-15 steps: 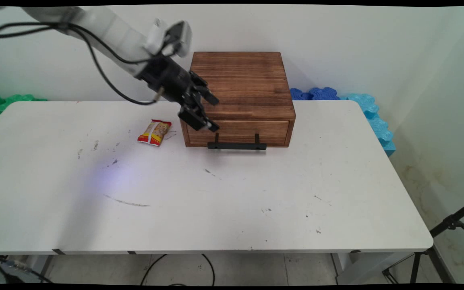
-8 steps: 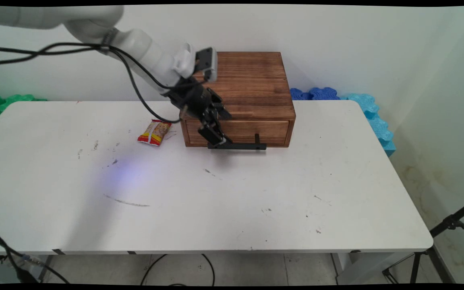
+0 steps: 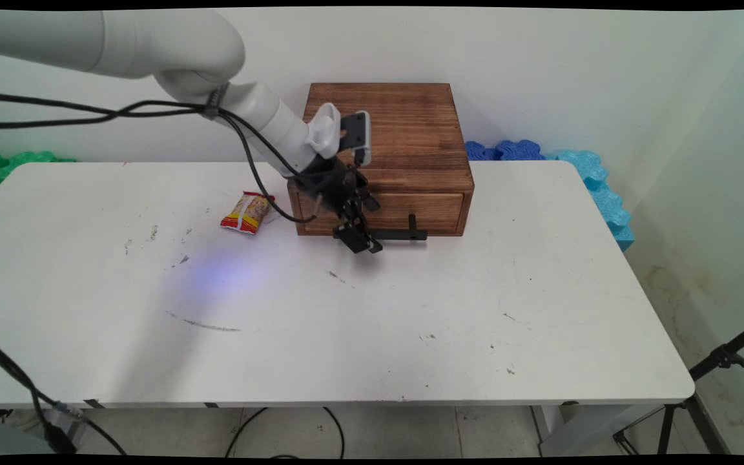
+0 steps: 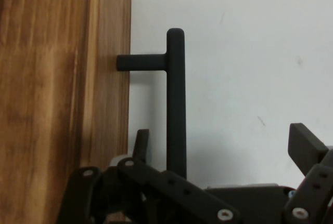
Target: Open the drawer
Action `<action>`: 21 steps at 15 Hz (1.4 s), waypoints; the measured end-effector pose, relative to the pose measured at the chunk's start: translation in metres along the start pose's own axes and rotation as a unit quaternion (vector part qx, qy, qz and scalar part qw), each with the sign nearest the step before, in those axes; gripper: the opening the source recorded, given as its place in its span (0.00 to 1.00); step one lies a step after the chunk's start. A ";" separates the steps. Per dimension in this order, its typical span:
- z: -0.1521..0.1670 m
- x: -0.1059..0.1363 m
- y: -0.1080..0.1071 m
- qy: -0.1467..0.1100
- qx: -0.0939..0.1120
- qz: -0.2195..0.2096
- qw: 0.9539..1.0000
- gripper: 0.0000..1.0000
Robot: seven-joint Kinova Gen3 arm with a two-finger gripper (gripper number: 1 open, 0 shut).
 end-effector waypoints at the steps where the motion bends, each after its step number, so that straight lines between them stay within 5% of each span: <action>1: 0.005 0.000 0.000 -0.002 0.000 0.001 1.000 1.00; 14: 0.054 -0.005 0.001 -0.028 0.001 0.005 1.000 1.00; 21: 0.061 -0.002 0.020 -0.034 -0.004 0.012 0.999 1.00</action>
